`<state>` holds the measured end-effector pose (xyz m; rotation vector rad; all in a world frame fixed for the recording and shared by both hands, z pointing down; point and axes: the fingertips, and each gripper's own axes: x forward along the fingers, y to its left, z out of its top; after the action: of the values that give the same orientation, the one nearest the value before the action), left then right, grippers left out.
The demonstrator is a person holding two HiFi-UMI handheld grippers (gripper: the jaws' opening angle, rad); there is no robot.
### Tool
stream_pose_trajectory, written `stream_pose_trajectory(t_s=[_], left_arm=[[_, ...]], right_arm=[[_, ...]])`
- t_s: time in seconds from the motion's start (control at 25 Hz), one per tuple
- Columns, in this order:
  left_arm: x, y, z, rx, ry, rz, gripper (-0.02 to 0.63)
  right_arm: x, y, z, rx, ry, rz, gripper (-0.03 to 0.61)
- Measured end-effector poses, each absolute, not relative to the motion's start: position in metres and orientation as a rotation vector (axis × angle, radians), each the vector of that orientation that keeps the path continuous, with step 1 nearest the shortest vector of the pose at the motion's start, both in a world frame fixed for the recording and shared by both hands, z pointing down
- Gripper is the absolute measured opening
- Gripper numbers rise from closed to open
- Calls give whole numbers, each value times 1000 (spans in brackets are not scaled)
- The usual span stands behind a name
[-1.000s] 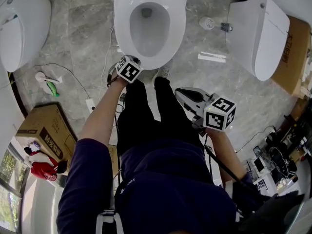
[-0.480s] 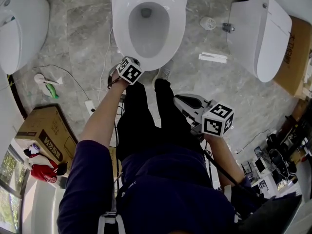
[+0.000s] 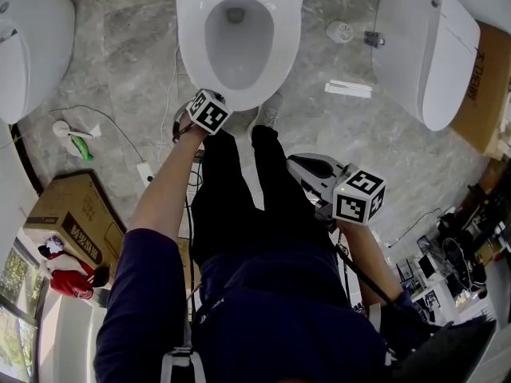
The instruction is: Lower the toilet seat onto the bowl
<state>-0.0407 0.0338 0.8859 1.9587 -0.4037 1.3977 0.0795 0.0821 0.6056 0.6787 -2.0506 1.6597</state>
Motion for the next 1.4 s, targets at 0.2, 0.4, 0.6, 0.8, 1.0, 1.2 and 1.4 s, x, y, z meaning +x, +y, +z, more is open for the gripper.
stream_pose_trajectory(t_s=[0.2,0.4,0.6,0.8,1.0,1.2,1.4], left_arm=[[-40,39,892,1941,-400,1400,32],[-44,43,888,1918,-389,1414,32],[-42,38,837,1974,-426,1315,31],[-35,23,750,2075,-477,1135,5],[-25,-1,661,2184,-578,975,5],[-8,-5,563,2294,-662,857,4],[0,-22,475,2448,-749,796,5]], right_arm=[[81,82,609,672,-2047,1658,9],[82,74,603,673,-2069,1638,9],[72,63,580,668,-2134,1600,9],[56,42,539,659,-2250,1522,9],[48,21,500,632,-2377,1410,9],[53,11,455,610,-2469,1297,9],[59,-7,408,642,-2580,1187,8]])
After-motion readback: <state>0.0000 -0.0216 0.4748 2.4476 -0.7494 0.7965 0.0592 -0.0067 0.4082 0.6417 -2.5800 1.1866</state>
